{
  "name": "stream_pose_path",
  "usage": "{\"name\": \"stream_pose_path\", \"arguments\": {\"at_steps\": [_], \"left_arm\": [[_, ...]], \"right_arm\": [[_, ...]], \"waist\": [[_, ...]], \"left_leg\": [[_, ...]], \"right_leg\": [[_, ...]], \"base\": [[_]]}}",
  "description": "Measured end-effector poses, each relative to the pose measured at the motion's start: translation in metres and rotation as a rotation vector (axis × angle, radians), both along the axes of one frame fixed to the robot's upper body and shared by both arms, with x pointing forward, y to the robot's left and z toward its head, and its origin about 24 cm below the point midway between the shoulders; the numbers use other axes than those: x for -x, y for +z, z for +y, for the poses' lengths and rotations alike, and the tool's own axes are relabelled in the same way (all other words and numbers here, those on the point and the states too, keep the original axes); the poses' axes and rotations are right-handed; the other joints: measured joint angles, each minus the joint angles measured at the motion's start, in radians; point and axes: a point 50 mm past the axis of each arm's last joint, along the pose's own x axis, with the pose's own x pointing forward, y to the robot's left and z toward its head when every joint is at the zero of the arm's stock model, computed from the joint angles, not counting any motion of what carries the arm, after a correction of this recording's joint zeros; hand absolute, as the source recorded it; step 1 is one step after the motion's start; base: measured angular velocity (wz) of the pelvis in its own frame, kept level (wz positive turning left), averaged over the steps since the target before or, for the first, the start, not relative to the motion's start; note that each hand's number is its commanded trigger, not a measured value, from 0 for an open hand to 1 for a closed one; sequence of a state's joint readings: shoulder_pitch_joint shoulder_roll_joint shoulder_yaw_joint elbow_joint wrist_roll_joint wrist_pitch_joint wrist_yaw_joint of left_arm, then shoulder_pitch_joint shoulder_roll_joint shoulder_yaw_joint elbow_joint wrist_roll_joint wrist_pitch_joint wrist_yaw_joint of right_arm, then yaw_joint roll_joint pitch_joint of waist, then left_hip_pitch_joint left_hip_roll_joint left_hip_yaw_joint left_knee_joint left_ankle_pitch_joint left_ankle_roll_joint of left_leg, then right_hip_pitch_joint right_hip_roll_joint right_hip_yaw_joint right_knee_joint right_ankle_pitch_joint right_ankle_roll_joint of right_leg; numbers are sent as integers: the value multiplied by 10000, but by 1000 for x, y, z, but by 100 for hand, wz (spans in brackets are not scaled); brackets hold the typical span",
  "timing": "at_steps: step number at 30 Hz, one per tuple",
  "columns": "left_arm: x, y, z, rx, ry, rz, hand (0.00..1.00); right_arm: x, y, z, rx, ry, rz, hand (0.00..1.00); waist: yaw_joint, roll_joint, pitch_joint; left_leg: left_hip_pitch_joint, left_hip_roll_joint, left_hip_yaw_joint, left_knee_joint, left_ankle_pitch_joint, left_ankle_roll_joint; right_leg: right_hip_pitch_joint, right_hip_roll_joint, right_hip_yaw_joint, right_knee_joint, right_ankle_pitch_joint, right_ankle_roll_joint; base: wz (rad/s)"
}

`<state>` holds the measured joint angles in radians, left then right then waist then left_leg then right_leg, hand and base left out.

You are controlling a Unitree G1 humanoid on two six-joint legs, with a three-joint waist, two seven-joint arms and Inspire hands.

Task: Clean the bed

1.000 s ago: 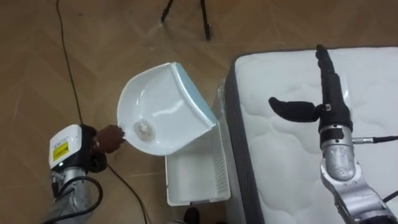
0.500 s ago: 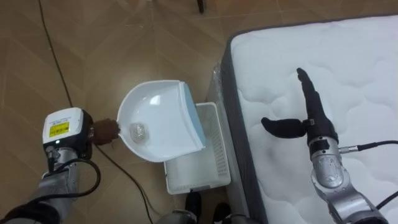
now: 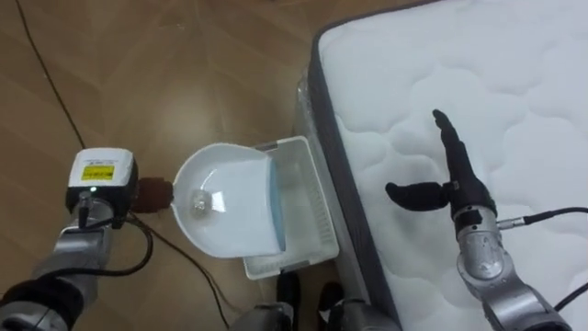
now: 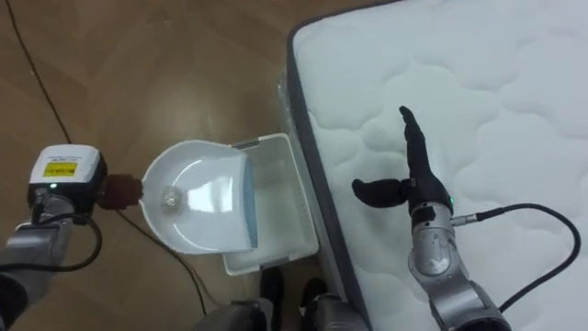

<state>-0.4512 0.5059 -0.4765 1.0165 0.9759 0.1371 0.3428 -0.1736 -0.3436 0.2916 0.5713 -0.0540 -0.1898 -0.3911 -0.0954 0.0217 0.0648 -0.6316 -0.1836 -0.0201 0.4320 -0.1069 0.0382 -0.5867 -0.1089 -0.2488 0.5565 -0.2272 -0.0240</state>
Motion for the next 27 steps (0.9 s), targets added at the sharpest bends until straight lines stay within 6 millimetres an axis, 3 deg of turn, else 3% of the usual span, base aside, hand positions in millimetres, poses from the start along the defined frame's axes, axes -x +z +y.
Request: {"name": "stream_pose_path", "arguments": {"at_steps": [5, 8, 10, 12, 13, 14, 15, 16, 17, 18, 20, 21, 23, 24, 25, 26, 27], "left_arm": [[-4, 7, 5, -297, 110, 331, 100], [-4, 12, 12, -451, 178, 330, 100], [-3, 18, 22, -735, 352, 304, 100], [-2, 21, 27, -876, 447, 284, 100], [-1, 22, 29, -953, 529, 261, 100], [-1, 22, 30, -941, 593, 259, 100], [0, 21, 30, -897, 631, 274, 100], [2, 21, 32, -804, 720, 281, 100], [3, 19, 33, -586, 825, 303, 100], [4, 19, 32, -499, 817, 300, 100], [6, 16, 35, -413, 921, 410, 100], [7, 16, 36, -420, 982, 451, 100], [10, 13, 40, -484, 1168, 600, 100], [12, 14, 45, -572, 1306, 676, 100], [15, 18, 55, -736, 1542, 698, 100], [16, 19, 59, -789, 1674, 704, 100], [16, 22, 63, -771, 1808, 650, 100]], "right_arm": [[-1, 5, 2, -80, -21, -242, 0], [4, 2, -2, -117, -143, -103, 0], [9, -1, -6, -54, -229, 43, 0], [9, 0, -12, 69, -297, 41, 0], [9, 3, -16, 171, -342, -53, 0], [9, 9, -21, 318, -325, -266, 0], [8, 12, -23, 388, -299, -395, 0], [7, 16, -25, 519, -243, -579, 0], [6, 21, -28, 672, -191, -723, 0], [5, 24, -30, 740, -167, -801, 0], [6, 25, -32, 984, -38, -807, 0], [8, 23, -31, 1060, 16, -729, 0], [12, 20, -31, 1315, 166, -584, 0], [11, 21, -31, 1506, 232, -618, 0], [11, 19, -27, 1491, 315, -575, 0], [11, 19, -26, 1471, 362, -555, 0], [9, 22, -28, 1523, 378, -609, 0]], "waist": [[-27, 539, -24], [-44, 693, -24], [-48, 861, -47], [-66, 1027, -89], [-65, 1038, -94], [-116, 1154, -85], [-174, 1270, -85], [-247, 1495, -74], [-170, 1556, -86], [-183, 1565, -93], [-367, 1571, -89], [-411, 1571, -90], [-490, 1572, -95], [-647, 1600, -100], [-635, 1650, -97], [-629, 1686, -103], [-681, 1793, -102]], "left_leg": [[-36, -171, 43, 0, 39, 61], [-14, -315, 84, -7, 47, 59], [-5, -367, 156, -31, 56, 48], [35, -397, 227, -230, 133, -140], [140, -409, 528, -569, 287, -624], [116, -315, 1014, -655, 341, -725], [-1, -129, 1434, -404, 242, -377], [-387, 339, 1949, 584, -207, 315], [-561, 344, 1984, 1117, -545, 360], [-550, 254, 1980, 1123, -655, 322], [-341, -74, 1946, 718, -542, 303], [-258, -99, 1949, 617, -502, 259], [12, -237, 1943, 93, -253, -149], [-39, -99, 2208, 269, -303, -257], [-240, 992, 2582, 2004, -984, 432], [-283, 1457, 2505, 2562, -1421, 364], [-385, 1798, 2373, 2804, -1914, -177]], "right_leg": [[-294, -162, 338, 516, -173, 125], [-402, -291, 475, 758, -391, 195], [-501, -300, 567, 873, -501, 131], [-550, -348, 614, 859, -503, 109], [-538, -520, 710, 843, -476, 76], [-552, -719, 728, 861, -480, 77], [-579, -745, 673, 946, -505, 54], [-708, -713, 638, 1418, -747, 35], [-989, -634, 984, 2024, -1005, 164], [-1103, -631, 1152, 2188, -1083, 223], [-1325, -647, 1528, 2399, -1121, 283], [-1306, -613, 1626, 2378, -1098, 245], [-1238, -629, 1818, 2141, -948, 50], [-1156, -970, 1736, 1836, -737, 164], [-1228, -1030, 1391, 2052, -805, 87], [-1308, -962, 1394, 2257, -895, 84], [-1550, -922, 1544, 2683, -1043, 246]], "base": [[5], [5], [-4], [-4], [0], [0], [0], [-17], [-27], [-31], [-5], [3], [2], [-4], [-7], [-12], [0]]}}
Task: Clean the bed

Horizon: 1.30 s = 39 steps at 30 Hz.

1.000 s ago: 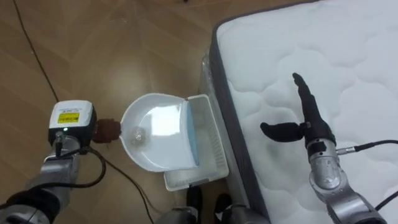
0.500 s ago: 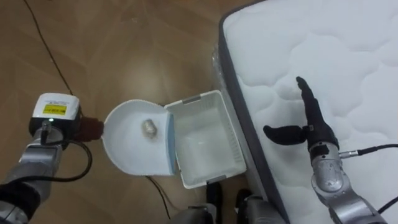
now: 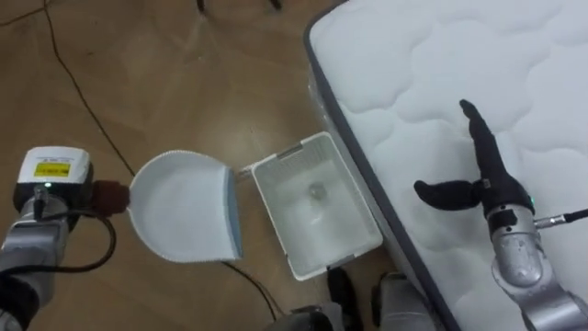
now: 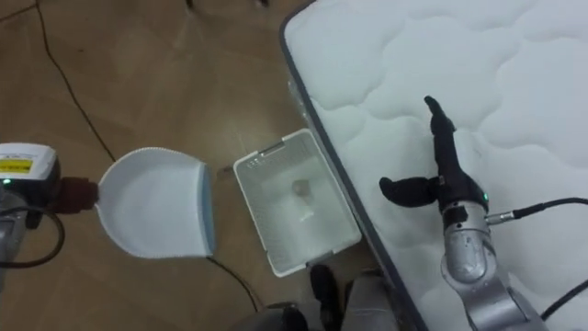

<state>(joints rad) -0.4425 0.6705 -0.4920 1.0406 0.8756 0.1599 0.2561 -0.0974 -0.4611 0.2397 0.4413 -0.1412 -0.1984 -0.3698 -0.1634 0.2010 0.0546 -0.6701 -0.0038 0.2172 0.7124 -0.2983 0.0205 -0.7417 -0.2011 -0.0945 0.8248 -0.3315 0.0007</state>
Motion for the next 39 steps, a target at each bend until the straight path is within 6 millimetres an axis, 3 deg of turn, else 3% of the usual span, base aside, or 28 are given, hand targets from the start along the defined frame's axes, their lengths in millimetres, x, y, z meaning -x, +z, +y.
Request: {"name": "stream_pose_path", "arguments": {"at_steps": [1, 2, 5, 21, 27, 31, 33, 36, 37, 39], "left_arm": [[-1, 0, 0, 19, -33, -20, 100], [1, -1, 0, 56, -79, 57, 100], [3, -1, 3, -8, -14, 122, 100], [-3, 2, -8, 1293, -298, -1053, 100], [-9, 6, -23, 2038, -1205, -1721, 100], [3, 0, -24, 2394, -1389, -2208, 100], [11, -4, -26, 2536, -1511, -2345, 100], [21, -13, -29, 3125, -1213, -2790, 100], [24, -17, -32, 3426, -1080, -2978, 100], [24, -20, -38, 3746, -1199, -3037, 100]], "right_arm": [[-1, 2, -2, 25, -79, -2, 0], [0, 0, -2, 20, -70, 186, 0], [1, -2, 1, -77, -25, 321, 0], [0, -1, 4, -667, -110, 287, 0], [-1, 0, 4, -829, -147, 212, 0], [-2, 1, 2, -1747, -418, 81, 0], [-3, 2, 0, -1801, -496, 47, 0], [-3, 2, -1, -1806, -543, 46, 0], [-3, 3, -1, -1858, -612, -3, 0], [-2, 1, -1, -2045, -821, -44, 0]], "waist": [[-75, 65, 3], [-191, 72, -3], [-186, 86, -6], [-283, 194, -7], [-190, 74, 65], [90, -189, 37], [302, -272, 37], [788, -586, 0], [848, -646, -23], [748, -769, -41]], "left_leg": [[-18, -212, 16, -112, -65, 305], [21, -382, 34, -307, 73, 536], [35, -426, 127, -477, 230, 798], [725, -434, 405, -959, 280, 759], [882, -370, 500, -872, 222, 738], [1248, -228, 744, -918, 107, 614], [1389, -182, 533, -960, 41, 506], [1603, -185, 95, -1080, -61, 337], [1639, -184, -172, -1081, -107, 271], [1780, -125, -268, -1088, -125, 242]], "right_leg": [[-175, -35, 126, 178, 16, 209], [-219, -109, 140, 207, 37, 259], [-278, -141, 155, 207, 63, 270], [157, -88, 375, 68, 20, 243], [219, -11, 510, 71, 8, 248], [261, 395, 1072, -52, 114, 191], [324, 682, 1376, -276, 307, 131], [334, 1223, 2060, -613, 616, 106], [402, 1405, 2179, -806, 740, 101], [634, 1640, 2315, -1052, 857, 154]], "base": [[12], [13], [5], [-4], [-8], [-51], [-83], [-90], [-81], [-34]]}}
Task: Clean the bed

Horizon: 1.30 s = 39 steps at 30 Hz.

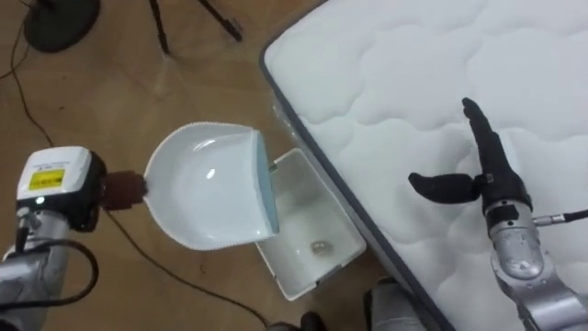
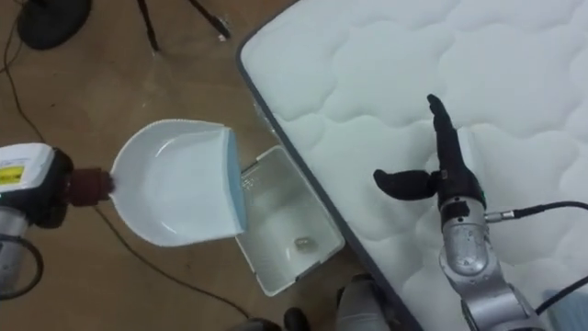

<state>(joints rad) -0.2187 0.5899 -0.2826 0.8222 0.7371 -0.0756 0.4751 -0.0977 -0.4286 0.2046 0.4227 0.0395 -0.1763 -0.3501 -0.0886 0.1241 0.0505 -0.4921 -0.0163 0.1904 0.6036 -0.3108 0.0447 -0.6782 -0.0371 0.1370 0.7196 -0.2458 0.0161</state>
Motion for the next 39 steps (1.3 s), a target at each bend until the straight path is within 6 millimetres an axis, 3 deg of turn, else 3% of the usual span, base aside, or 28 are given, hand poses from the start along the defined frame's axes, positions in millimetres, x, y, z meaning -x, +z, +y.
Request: {"name": "stream_pose_path", "arguments": {"at_steps": [2, 6, 9, 10, 12, 14, 15, 16, 17, 18, 19, 21, 23, 25, 27, 30, 33, 34, 39], "left_arm": [[-3, 1, -8, 269, -365, -209, 100], [-7, 4, -19, 541, -688, -704, 100], [-8, 4, -34, 1012, -876, -1158, 100], [-3, -1, -35, 1241, -721, -1188, 100], [6, -7, -36, 1553, -378, -1183, 100], [11, -7, -36, 1671, -337, -1337, 100], [10, -6, -37, 1691, -364, -1382, 100], [8, -8, -43, 1912, -376, -1416, 100], [9, -12, -51, 2192, -381, -1446, 100], [9, -13, -54, 2291, -386, -1443, 100], [8, -13, -55, 2402, -379, -1469, 100], [10, -14, -53, 2538, -207, -1479, 100], [16, -17, -47, 2538, 79, -1351, 100], [16, -18, -47, 2551, 134, -1302, 100], [16, -17, -47, 2577, 86, -1334, 100], [14, -17, -50, 2678, 44, -1173, 100], [18, -19, -53, 2805, -74, -855, 100], [21, -22, -54, 2870, -48, -697, 100], [30, -32, -63, 3325, -48, -244, 100]], "right_arm": [[1, -2, 2, -99, -99, -8, 0], [5, -5, 2, -152, -205, -9, 0], [12, -11, -3, -479, -585, 190, 0], [12, -11, -1, -633, -614, 162, 0], [12, -12, 4, -766, -459, 194, 0], [10, -12, 7, -1008, -341, 220, 0], [10, -12, 6, -1077, -373, 209, 0], [12, -13, 3, -1325, -588, 245, 0], [12, -13, 1, -1481, -721, 247, 0], [11, -13, 2, -1492, -698, 232, 0], [10, -13, 6, -1519, -540, 241, 0], [8, -13, 12, -1586, -351, 191, 0], [7, -14, 17, -1519, -129, 208, 0], [10, -17, 19, -1430, -85, 324, 0], [10, -17, 21, -1474, -42, 309, 0], [9, -16, 22, -1515, 87, 236, 0], [10, -16, 22, -1491, 157, 246, 0], [10, -16, 22, -1501, 199, 255, 0], [13, -18, 23, -1563, 496, 371, 0]], "waist": [[-39, -91, -46], [-203, -122, -86], [-157, -219, -160], [-63, -253, -183], [131, -352, -238], [395, -466, -345], [382, -486, -335], [348, -499, -339], [439, -508, -341], [502, -534, -344], [615, -658, -353], [886, -720, -340], [1155, -639, -333], [827, -608, -340], [579, -597, -334], [361, -558, -325], [147, -446, -295], [89, -353, -292], [-18, -172, -304]], "left_leg": [[346, 226, 21, -65, -94, -52], [1136, 381, 115, -408, -181, -12], [1793, 593, 851, -605, -345, 85], [2111, 659, 1389, -745, -425, 111], [2588, 911, 2414, -1032, -483, 150], [2777, 1232, 3550, -1429, -502, 175], [2783, 1342, 3929, -1467, -508, 181], [3081, 1412, 4646, -1605, -510, 180], [3418, 1415, 5296, -1754, -513, 169], [3535, 1428, 5616, -1759, -544, 127], [3653, 1463, 5999, -1572, -635, 9], [3550, 1572, 5761, -1255, -659, -18], [3162, 1643, 4235, -914, -652, -42], [3124, 1645, 3704, -750, -639, -70], [3346, 1650, 3825, -935, -648, -93], [3569, 1646, 4360, -1223, -656, -127], [3662, 1659, 4432, -1442, -694, -231], [3805, 1660, 4524, -1606, -770, -393], [4166, 1649, 4798, -1808, -688, -548]], "right_leg": [[476, 312, 92, -511, 242, 2], [1300, 569, 261, -1269, 579, 78], [1603, 610, 262, -1532, 784, 103], [1697, 612, 107, -1665, 969, 22], [1679, 547, -770, -1938, 1372, -319], [1765, 224, -3131, -2764, 2065, -1097], [1747, 15, -3844, -2557, 1928, -1146], [1835, -543, -4670, -1569, 1259, -1050], [2122, -1225, -4972, -791, 639, -981], [2244, -1489, -4967, -583, 444, -834], [2343, -1775, -4949, -689, 267, -559], [2258, -1474, -4957, -1181, 315, -684], [2384, -1024, -5107, -1801, 636, -1030], [2529, -922, -5086, -1905, 679, -1051], [2604, -815, -5035, -2045, 724, -1048], [2543, -773, -5037, -2166, 852, -1083], [2569, -748, -5142, -2224, 922, -1145], [2591, -697, -5118, -2222, 933, -1163], [2767, -477, -4796, -2382, 966, -1228]], "base": [[-34], [-41], [-73], [-145], [-168], [-163], [-105], [-88], [-92], [-111], [-115], [-132], [-136], [-35], [-14], [-13], [-9], [-14], [-18]]}}
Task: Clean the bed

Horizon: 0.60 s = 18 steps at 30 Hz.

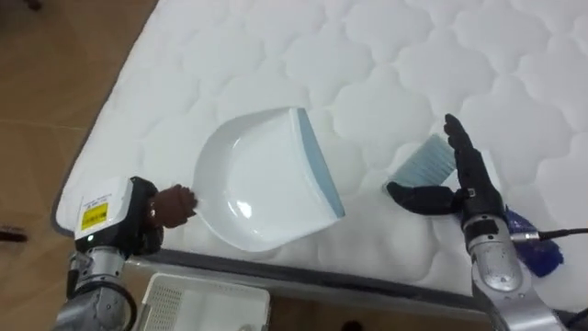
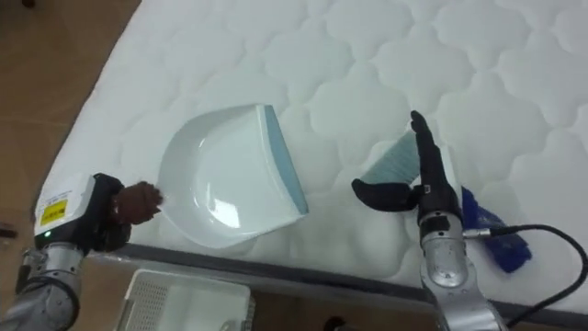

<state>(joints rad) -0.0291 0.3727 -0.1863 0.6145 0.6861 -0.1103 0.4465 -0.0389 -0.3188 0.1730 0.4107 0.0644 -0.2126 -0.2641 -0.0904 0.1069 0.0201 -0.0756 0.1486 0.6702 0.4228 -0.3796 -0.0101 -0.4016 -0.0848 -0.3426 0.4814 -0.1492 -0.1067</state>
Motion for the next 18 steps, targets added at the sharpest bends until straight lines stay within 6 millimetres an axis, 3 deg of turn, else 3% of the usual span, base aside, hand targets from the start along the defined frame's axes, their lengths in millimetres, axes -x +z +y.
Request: {"name": "stream_pose_path", "arguments": {"at_steps": [4, 5, 6, 7, 8, 10, 11, 12, 13, 14, 18], "left_arm": [[9, -7, -7, 334, 6, 177, 100], [15, -11, -8, 411, 54, 332, 91], [18, -13, -9, 449, 72, 436, 87], [24, -18, -10, 540, 80, 659, 94], [30, -22, -12, 676, 82, 834, 92], [38, -26, -13, 826, 22, 1065, 58], [40, -28, -13, 856, 18, 1139, 41], [43, -29, -13, 889, 24, 1230, 0], [47, -32, -13, 917, 39, 1342, 0], [50, -34, -14, 956, 66, 1493, 0], [52, -36, -18, 1178, -29, 1676, 0]], "right_arm": [[5, -4, 1, -75, 327, 160, 0], [6, -5, 2, -107, 436, 253, 0], [7, -6, 2, -130, 524, 322, 0], [11, -9, 2, -172, 612, 479, 0], [16, -14, 1, -179, 593, 674, 0], [27, -22, 1, -244, 546, 1077, 0], [31, -26, 0, -273, 534, 1244, 0], [36, -30, -1, -289, 540, 1516, 0], [43, -35, -2, -319, 497, 1771, 0], [50, -41, -2, -393, 473, 2052, 0], [62, -52, -5, -441, 382, 2659, 0]], "waist": [[-136, 1, -11], [-57, 5, -13], [-9, 5, -13], [102, -9, -20], [181, -25, -25], [231, -220, -33], [302, -299, -53], [473, -374, -59], [656, -426, -83], [658, -458, -200], [449, -642, -180]], "left_leg": [[256, -31, 96, 103, 43, -74], [270, -3, -169, 299, 71, -94], [243, 7, -514, 464, 99, -99], [83, -51, -1480, 860, 201, -8], [-42, -259, -2613, 973, 257, 17], [-306, -723, -3793, 644, 284, -15], [-453, -768, -4077, 506, 296, -28], [-641, -924, -4604, 133, 585, -107], [-724, -930, -4941, -30, 1099, 7], [-503, -986, -5065, -286, 1083, 25], [-16, -1099, -5012, -734, 991, 61]], "right_leg": [[42, 373, 624, -65, -27, -57], [97, 604, 948, -226, 70, -109], [156, 733, 1119, -332, 113, -136], [318, 960, 1499, -533, 177, -190], [526, 1137, 1923, -717, 261, -196], [714, 1317, 2710, -747, 250, -84], [750, 1347, 2927, -738, 259, -69], [812, 1441, 3212, -705, 290, -41], [889, 1532, 3442, -623, 287, -32], [989, 1562, 3509, -671, 294, 1], [1281, 1613, 3673, -741, 287, 134]], "base": [[-42], [-83], [-102], [-98], [-94], [-76], [-101], [-116], [-123], [-78], [-17]]}}
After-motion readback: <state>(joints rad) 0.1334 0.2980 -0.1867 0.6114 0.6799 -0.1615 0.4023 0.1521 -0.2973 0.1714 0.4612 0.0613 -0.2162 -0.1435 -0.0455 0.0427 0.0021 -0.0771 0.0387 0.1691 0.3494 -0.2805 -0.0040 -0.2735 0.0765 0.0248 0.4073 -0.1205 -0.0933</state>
